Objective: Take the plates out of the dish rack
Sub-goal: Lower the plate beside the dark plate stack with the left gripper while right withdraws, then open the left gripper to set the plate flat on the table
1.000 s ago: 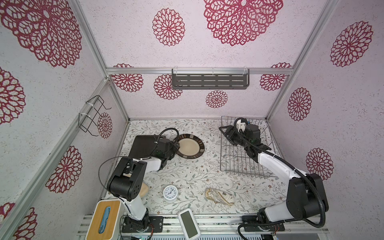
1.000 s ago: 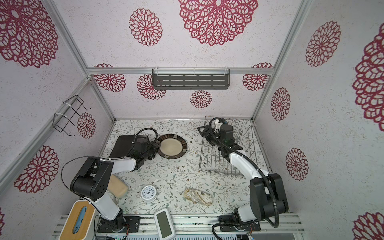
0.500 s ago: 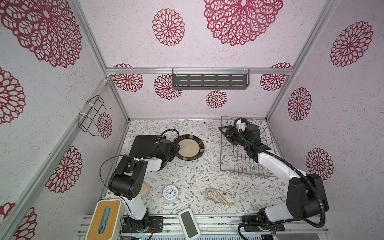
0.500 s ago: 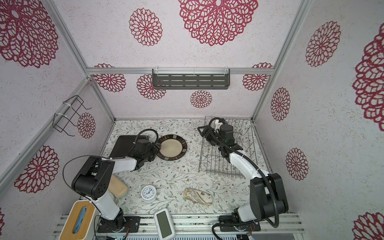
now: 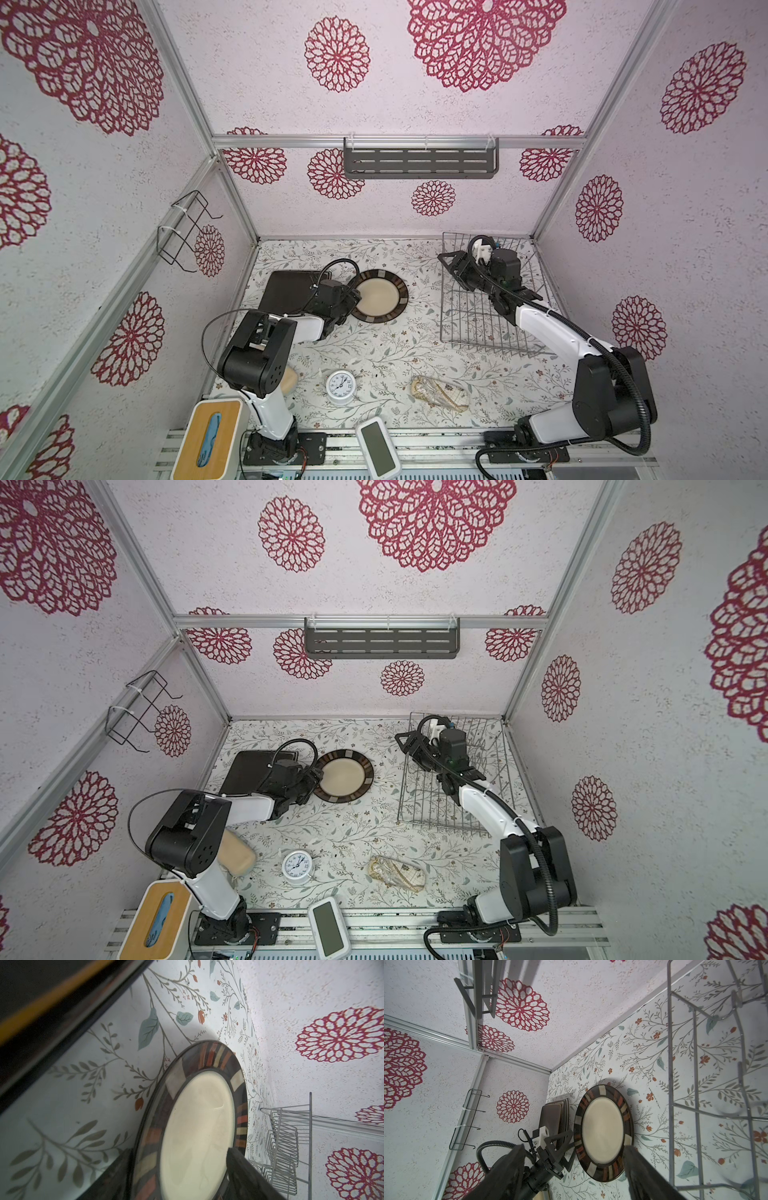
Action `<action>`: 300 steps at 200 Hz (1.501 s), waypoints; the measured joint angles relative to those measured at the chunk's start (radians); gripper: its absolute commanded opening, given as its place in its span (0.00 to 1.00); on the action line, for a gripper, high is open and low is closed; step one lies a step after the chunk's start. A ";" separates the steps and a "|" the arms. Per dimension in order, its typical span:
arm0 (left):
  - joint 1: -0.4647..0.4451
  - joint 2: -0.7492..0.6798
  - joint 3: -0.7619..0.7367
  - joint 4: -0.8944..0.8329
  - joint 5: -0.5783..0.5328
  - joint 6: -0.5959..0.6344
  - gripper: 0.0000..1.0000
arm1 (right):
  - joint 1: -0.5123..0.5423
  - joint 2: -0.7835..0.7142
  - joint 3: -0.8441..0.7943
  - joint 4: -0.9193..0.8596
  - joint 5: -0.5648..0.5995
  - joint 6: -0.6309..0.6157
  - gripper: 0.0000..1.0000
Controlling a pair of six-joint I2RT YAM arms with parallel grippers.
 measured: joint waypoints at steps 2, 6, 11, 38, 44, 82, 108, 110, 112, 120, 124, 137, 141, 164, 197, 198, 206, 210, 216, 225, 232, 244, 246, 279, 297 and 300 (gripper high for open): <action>0.000 0.000 0.000 0.000 -0.001 0.001 0.76 | 0.000 0.000 0.000 0.000 0.000 0.000 0.77; 0.000 0.000 0.000 0.000 -0.001 0.002 0.77 | 0.000 0.000 0.000 0.000 0.000 0.000 0.77; 0.000 0.000 0.000 -0.001 -0.003 0.005 0.77 | 0.000 0.000 0.000 0.000 0.000 0.000 0.77; -0.003 -0.001 0.000 -0.011 -0.011 0.010 0.81 | 0.000 -0.005 -0.004 0.001 0.000 0.000 0.77; -0.004 -0.002 0.000 -0.014 -0.016 0.012 0.82 | 0.000 -0.008 -0.009 0.001 0.000 -0.001 0.77; -0.015 -0.021 0.000 -0.047 -0.042 0.025 0.86 | 0.000 -0.035 -0.034 0.000 0.000 -0.008 0.77; -0.032 -0.052 0.000 -0.075 -0.063 0.029 0.88 | 0.000 -0.055 -0.047 0.001 0.000 -0.009 0.78; -0.034 -0.056 0.000 -0.076 -0.064 0.029 0.89 | 0.000 -0.057 -0.048 0.001 0.000 -0.009 0.78; -0.035 -0.059 0.000 -0.078 -0.066 0.030 0.89 | 0.000 -0.059 -0.050 0.002 0.000 -0.009 0.78; -0.041 -0.072 0.000 -0.084 -0.074 0.031 0.89 | 0.000 -0.068 -0.056 0.001 0.000 -0.009 0.78; -0.044 -0.080 0.000 -0.089 -0.078 0.033 0.90 | 0.000 -0.073 -0.059 0.002 0.000 -0.010 0.78; -0.051 -0.104 0.000 -0.101 -0.086 0.037 0.91 | 0.000 -0.092 -0.072 0.002 0.000 -0.013 0.79; -0.054 -0.113 0.000 -0.107 -0.090 0.038 0.91 | 0.000 -0.097 -0.075 0.002 0.000 -0.016 0.80; -0.066 -0.168 0.000 -0.135 -0.111 0.052 0.97 | 0.000 -0.136 -0.105 0.008 0.000 -0.027 0.90; -0.089 -0.255 0.001 -0.194 -0.152 0.082 0.97 | 0.000 -0.184 -0.140 0.012 0.008 -0.051 0.99; -0.090 -0.259 0.001 -0.197 -0.154 0.085 0.97 | -0.001 -0.186 -0.141 0.012 0.008 -0.051 0.99; -0.094 -0.277 0.002 -0.211 -0.164 0.096 0.97 | -0.001 -0.193 -0.147 0.012 0.012 -0.057 0.99; -0.095 -0.287 0.002 -0.218 -0.170 0.102 0.97 | -0.001 -0.195 -0.149 0.012 0.014 -0.060 0.99; -0.097 -0.299 0.004 -0.229 -0.179 0.111 0.97 | -0.001 -0.198 -0.152 0.011 0.016 -0.065 0.99; -0.097 -0.320 0.010 -0.248 -0.195 0.130 0.97 | -0.002 -0.200 -0.154 0.010 0.019 -0.075 0.99; -0.097 -0.333 0.017 -0.262 -0.210 0.145 0.97 | -0.003 -0.202 -0.156 0.008 0.021 -0.086 0.99; -0.097 -0.360 0.033 -0.288 -0.240 0.182 0.97 | -0.005 -0.205 -0.164 0.008 0.029 -0.102 0.99; -0.097 -0.364 0.035 -0.292 -0.243 0.187 0.97 | -0.005 -0.206 -0.166 0.008 0.030 -0.106 0.99; -0.090 -0.442 0.089 -0.364 -0.360 0.312 0.97 | -0.007 -0.238 -0.240 0.045 0.090 -0.165 0.99; -0.081 -0.475 0.106 -0.389 -0.427 0.391 0.97 | -0.007 -0.272 -0.325 0.118 0.140 -0.189 0.99; -0.079 -0.479 0.107 -0.393 -0.437 0.405 0.97 | -0.008 -0.278 -0.340 0.131 0.149 -0.194 0.99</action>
